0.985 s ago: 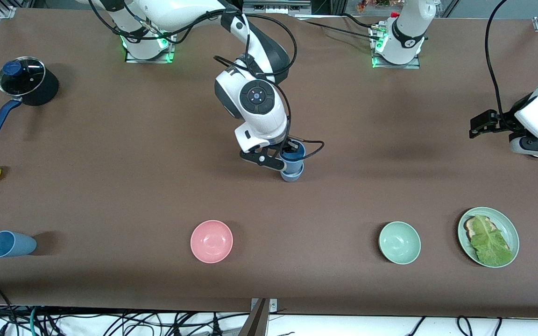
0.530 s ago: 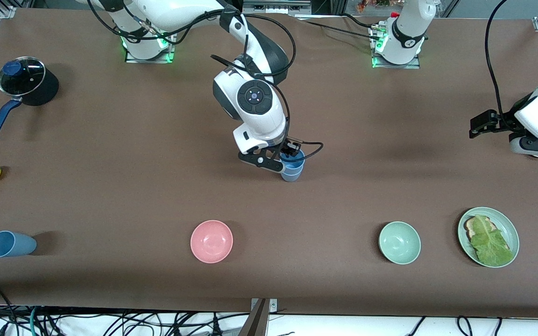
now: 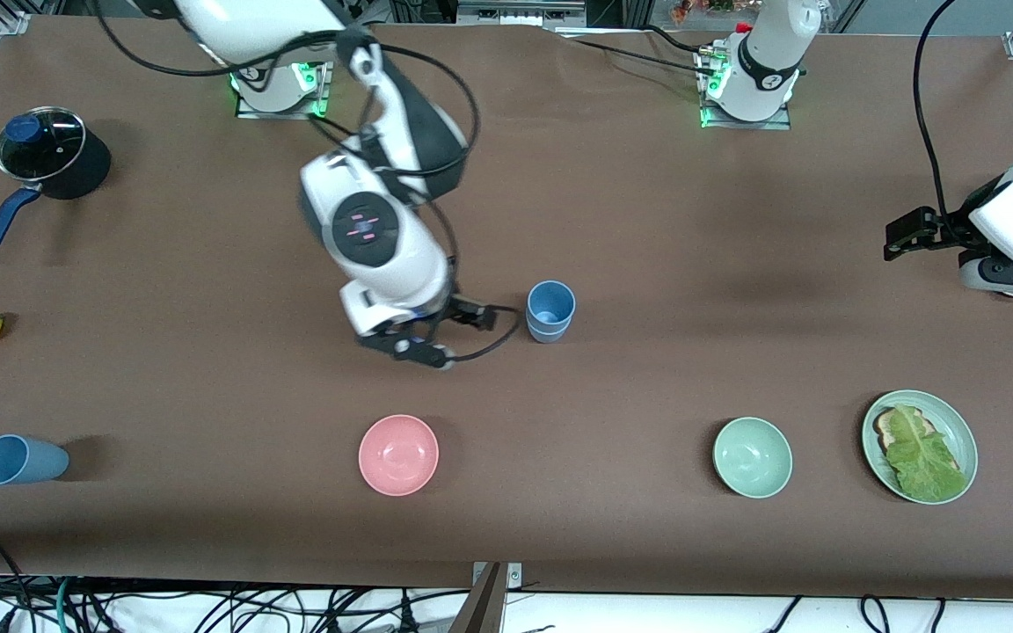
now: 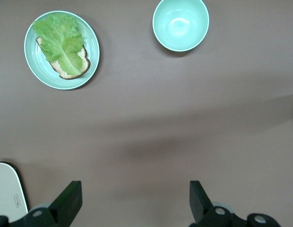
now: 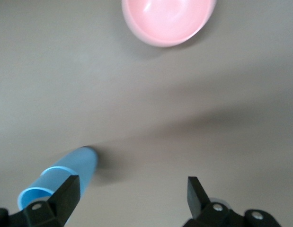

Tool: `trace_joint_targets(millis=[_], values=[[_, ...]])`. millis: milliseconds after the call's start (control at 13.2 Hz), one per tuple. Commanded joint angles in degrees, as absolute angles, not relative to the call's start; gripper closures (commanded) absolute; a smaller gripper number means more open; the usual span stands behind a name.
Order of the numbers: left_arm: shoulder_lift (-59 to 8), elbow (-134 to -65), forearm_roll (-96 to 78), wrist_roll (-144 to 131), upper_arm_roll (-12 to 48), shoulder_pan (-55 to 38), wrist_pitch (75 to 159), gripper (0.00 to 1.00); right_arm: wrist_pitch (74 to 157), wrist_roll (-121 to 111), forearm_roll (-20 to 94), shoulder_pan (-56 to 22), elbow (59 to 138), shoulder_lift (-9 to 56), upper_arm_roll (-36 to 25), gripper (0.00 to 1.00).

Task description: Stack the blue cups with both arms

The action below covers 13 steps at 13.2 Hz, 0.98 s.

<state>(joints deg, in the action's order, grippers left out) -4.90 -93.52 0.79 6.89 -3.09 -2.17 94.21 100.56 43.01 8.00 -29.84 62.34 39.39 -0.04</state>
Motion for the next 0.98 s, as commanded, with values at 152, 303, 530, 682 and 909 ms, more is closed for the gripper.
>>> trace_joint_targets(millis=[152,303,530,682,909], values=[[-4.66,-93.43,-0.09,6.94,-3.78,-2.72,93.6,0.0,86.32,28.15,7.91,-20.93,63.45,31.39,-4.63,0.0],[-4.66,-93.43,-0.09,6.86,-3.69,-2.72,93.6,0.0,86.92,23.57,7.56,-16.64,72.54,23.78,-5.36,0.0],[-4.66,-93.43,-0.09,6.94,-3.78,-2.72,93.6,0.0,89.73,12.18,7.56,-10.3,83.21,14.96,-5.19,0.0],[-4.66,-93.43,-0.09,6.94,-3.78,-2.72,93.6,0.0,89.56,6.79,7.56,-6.17,85.33,11.88,-4.84,0.0],[-4.66,-93.43,-0.09,6.94,-3.78,-2.72,93.6,0.0,88.95,5.1,3.8,-1.95,87.71,7.83,-2.56,0.0]])
